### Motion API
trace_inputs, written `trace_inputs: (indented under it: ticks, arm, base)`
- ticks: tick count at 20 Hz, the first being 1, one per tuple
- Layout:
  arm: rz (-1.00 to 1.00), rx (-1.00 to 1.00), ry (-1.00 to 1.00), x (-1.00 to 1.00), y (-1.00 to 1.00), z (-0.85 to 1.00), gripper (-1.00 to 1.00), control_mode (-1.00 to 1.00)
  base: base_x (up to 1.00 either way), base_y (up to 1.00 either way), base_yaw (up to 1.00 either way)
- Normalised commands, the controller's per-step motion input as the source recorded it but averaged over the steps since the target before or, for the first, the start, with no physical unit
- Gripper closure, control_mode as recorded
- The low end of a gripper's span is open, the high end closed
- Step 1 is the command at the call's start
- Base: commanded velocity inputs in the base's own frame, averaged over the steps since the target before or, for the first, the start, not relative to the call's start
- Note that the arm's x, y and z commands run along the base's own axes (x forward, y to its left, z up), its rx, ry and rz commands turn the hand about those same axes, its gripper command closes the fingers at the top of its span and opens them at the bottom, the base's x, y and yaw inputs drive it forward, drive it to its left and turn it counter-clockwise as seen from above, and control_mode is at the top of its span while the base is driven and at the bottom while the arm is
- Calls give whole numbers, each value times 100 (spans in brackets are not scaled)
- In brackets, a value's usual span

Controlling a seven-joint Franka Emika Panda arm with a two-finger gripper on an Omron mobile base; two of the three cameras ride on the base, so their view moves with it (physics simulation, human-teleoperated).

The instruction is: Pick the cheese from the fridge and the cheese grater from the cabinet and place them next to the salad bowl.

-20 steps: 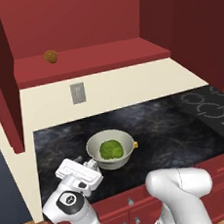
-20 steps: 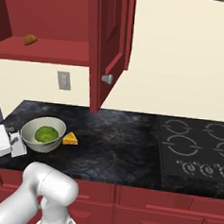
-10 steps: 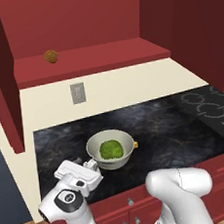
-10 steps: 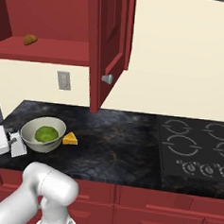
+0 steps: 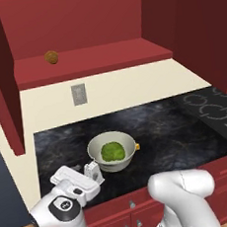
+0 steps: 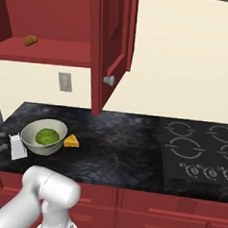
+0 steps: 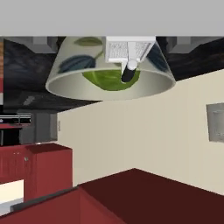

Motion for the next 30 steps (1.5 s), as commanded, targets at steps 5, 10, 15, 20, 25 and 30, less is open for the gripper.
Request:
trace_inputs:
  ticks: [5, 10, 15, 20, 25, 30]
  arm:
    - [0, 27, 0, -39, 0, 42, -100, -100]
    - [0, 41, 8, -20, 0, 24, -100, -100]
    - [9, 39, 2, -18, 0, -5, -100, -100]
    - [14, 59, 14, -14, -6, 0, -100, -100]
    - [20, 55, 18, -7, -7, 13, -100, -100]
    - [7, 29, 22, -7, -7, 64, -100, -100]
  base:
    - [0, 0, 0]
    - [0, 0, 0]
    - [0, 0, 0]
    - [0, 0, 0]
    - [0, 0, 0]
    - [0, 0, 0]
